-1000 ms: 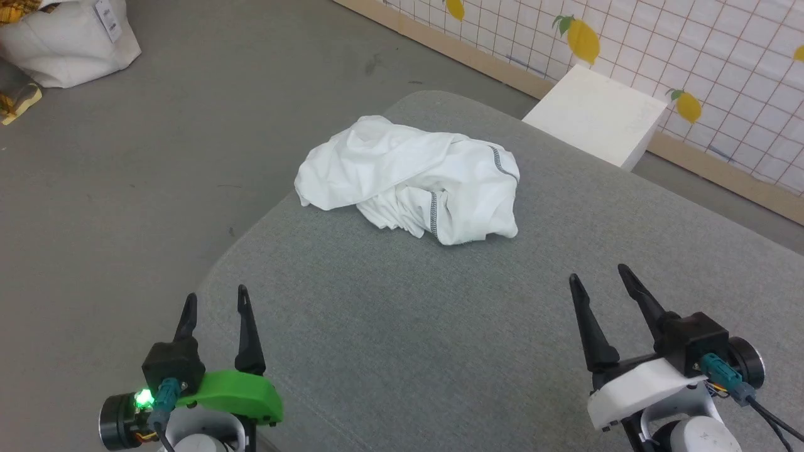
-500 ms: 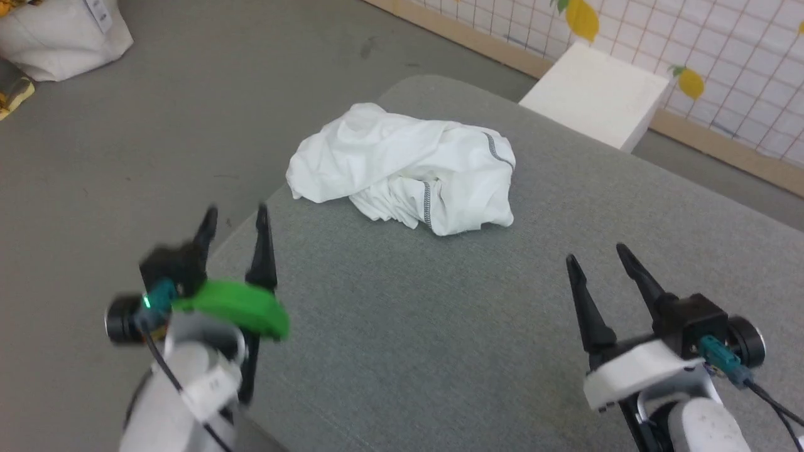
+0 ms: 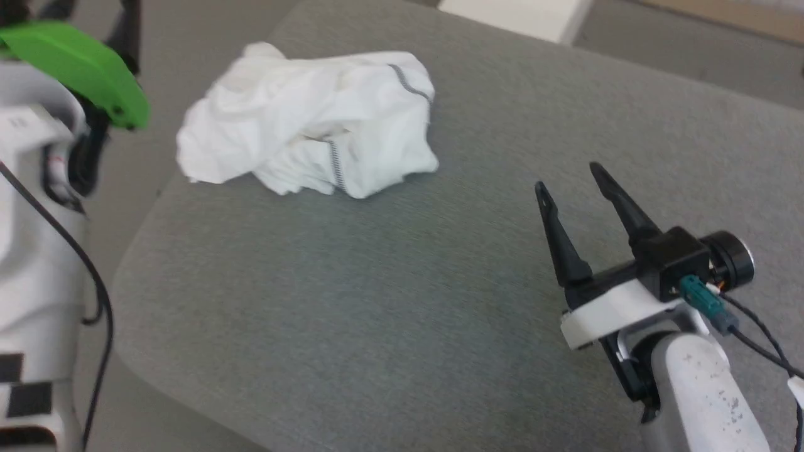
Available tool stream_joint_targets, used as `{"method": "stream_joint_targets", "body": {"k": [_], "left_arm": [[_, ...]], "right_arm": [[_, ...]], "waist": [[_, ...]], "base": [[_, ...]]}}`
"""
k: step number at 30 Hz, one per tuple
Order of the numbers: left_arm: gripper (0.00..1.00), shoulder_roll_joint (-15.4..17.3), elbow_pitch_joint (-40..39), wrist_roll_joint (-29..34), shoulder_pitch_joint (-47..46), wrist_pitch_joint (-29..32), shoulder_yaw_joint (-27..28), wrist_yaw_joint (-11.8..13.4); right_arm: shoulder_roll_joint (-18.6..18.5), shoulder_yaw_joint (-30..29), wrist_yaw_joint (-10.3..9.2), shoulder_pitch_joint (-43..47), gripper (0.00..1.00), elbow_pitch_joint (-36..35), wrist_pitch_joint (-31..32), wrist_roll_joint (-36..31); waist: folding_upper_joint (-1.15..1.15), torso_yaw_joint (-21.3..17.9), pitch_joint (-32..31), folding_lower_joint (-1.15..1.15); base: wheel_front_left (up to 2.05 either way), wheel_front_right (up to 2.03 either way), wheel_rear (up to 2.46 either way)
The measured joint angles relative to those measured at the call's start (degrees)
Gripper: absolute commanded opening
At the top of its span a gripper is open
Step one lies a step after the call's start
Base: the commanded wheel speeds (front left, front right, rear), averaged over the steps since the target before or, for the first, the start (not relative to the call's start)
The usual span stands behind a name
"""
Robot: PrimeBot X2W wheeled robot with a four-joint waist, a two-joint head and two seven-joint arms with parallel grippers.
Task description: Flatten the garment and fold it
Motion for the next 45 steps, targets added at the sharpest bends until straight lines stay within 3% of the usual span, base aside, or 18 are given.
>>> {"method": "stream_joint_targets", "body": {"k": [4,9,15,19,23,24,25,26,31,33,37,40,45], "left_arm": [[1.0,1.22,1.91,-2.78,-4.91,8.61,-0.12,-1.78],[1.0,3.27,4.47,-7.38,-6.38,19.34,1.02,-1.66],[1.0,4.95,6.34,-10.29,-4.3,28.13,3.2,2.54],[1.0,5.19,6.98,-12.17,-0.51,32.27,4.76,6.8],[1.0,7.51,4.65,-13.05,-0.3,36.48,6.88,10.38],[0.81,7.91,3.99,-13.1,-0.08,36.79,7.14,10.85],[0.43,8.56,3.05,-12.99,0.44,36.75,7.26,11.14],[0.0,9.32,2.12,-12.27,1.12,35.66,7.27,11.38],[0.0,10.91,0.24,-4.68,4.48,21.79,5.83,12.35],[0.0,11.58,0.42,-0.44,5.31,12.25,5.52,13.43],[0.0,13.08,0.55,4.15,3.25,-1.29,4.99,13.76],[0.0,13.11,0.56,6.16,-0.07,-7.26,3.19,11.81],[0.0,12.24,-0.74,7.34,-6.02,-11.79,-0.43,8.66]], "right_arm": [[-0.01,0.36,0.0,-3.03,1.0,-0.27,-0.74,0.13],[-0.02,2.0,-0.01,-5.49,1.0,1.01,-2.38,1.55],[-0.05,2.31,-0.01,-7.11,1.0,2.4,-4.75,3.22],[0.01,2.31,0.0,-7.56,1.0,3.58,-5.91,4.12],[0.76,2.67,0.02,-8.65,1.0,3.92,-6.95,5.02],[0.86,2.63,0.02,-8.72,1.0,3.97,-7.17,5.09],[0.91,2.54,0.02,-8.79,1.0,4.09,-7.45,5.13],[0.96,2.42,0.02,-8.86,1.0,4.33,-7.56,5.14],[0.86,1.45,0.02,-8.59,1.0,6.56,-8.08,5.69],[0.64,0.74,0.02,-7.55,1.0,8.03,-8.24,6.13],[0.14,-0.32,0.01,-3.63,1.0,10.39,-8.25,6.73],[0.01,-1.01,0.01,-0.44,1.0,11.84,-8.22,7.3],[-0.03,-1.63,-0.01,2.88,1.0,12.23,-8.21,8.44]], "waist": [[0.0,-3.77,4.93,0.0],[0.0,-9.46,10.51,0.01],[0.0,-15.82,16.03,0.01],[0.0,-19.51,19.12,0.0],[0.01,-22.78,21.22,-0.01],[0.01,-23.32,21.46,-0.01],[0.01,-23.93,21.64,-0.01],[0.01,-24.45,21.67,-0.01],[0.0,-25.55,19.81,0.0],[0.0,-25.94,18.15,0.0],[0.0,-26.37,14.22,0.0],[0.0,-26.44,10.56,0.0],[0.0,-25.97,3.74,0.0]], "base": [[0.0,0.0,0.0],[0.0,0.0,0.0],[0.0,0.0,0.0],[0.0,0.0,0.0],[0.0,0.0,0.0],[0.0,0.0,0.0],[0.0,0.0,0.0],[0.0,0.0,0.0],[0.0,0.0,0.0],[0.0,0.0,0.0],[0.0,0.0,0.0],[0.0,0.0,0.0],[0.0,0.0,0.0]]}}
